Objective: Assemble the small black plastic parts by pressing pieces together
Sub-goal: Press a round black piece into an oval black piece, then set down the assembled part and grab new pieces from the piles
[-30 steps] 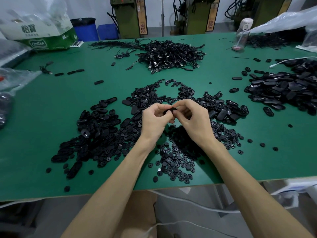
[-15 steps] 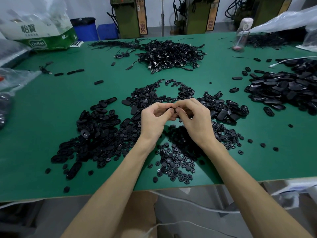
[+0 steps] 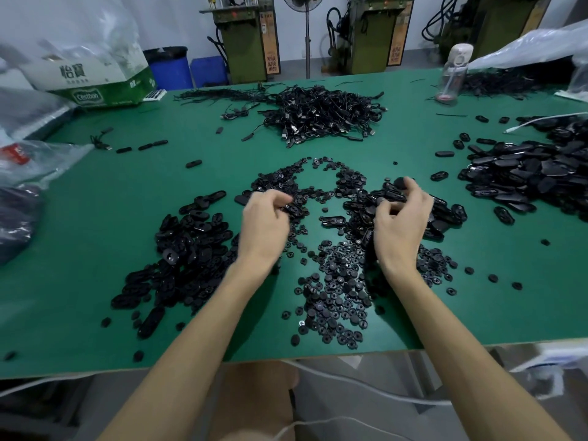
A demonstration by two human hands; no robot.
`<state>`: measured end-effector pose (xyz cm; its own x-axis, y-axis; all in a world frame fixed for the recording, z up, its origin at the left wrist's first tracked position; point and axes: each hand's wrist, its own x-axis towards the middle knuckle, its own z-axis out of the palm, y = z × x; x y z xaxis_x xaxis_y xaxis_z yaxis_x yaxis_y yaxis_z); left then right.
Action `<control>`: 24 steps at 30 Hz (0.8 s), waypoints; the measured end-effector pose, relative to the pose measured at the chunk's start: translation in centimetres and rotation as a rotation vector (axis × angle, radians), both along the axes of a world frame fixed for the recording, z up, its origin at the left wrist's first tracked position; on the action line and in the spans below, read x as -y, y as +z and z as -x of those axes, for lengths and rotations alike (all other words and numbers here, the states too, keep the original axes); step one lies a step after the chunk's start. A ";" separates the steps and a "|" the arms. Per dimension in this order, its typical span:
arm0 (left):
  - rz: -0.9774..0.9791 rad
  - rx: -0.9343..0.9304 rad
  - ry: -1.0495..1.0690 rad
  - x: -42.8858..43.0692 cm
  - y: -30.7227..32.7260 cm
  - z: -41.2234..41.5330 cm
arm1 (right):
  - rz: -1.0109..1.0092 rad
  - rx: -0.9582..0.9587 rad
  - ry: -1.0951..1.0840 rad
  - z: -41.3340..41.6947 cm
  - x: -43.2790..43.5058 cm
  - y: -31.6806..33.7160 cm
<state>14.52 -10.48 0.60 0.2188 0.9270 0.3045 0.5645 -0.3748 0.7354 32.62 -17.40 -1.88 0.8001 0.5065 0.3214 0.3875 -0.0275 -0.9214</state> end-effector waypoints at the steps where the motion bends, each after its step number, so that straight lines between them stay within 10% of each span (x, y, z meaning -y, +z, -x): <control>1: -0.009 -0.096 0.055 -0.8 0.2 1.2 | 0.034 -0.008 0.016 0.0 0.0 -0.1; 8: -0.036 -0.794 0.251 -5.7 0.5 9.9 | 0.076 0.129 0.094 0.3 -0.1 -0.3; 17: -0.119 -0.832 0.296 -6.5 -0.4 10.9 | 0.335 0.833 0.647 1.7 -0.6 -1.3; 24: -0.137 -0.712 0.325 -6.4 0.0 10.7 | 0.455 0.892 0.698 1.7 -1.1 -1.9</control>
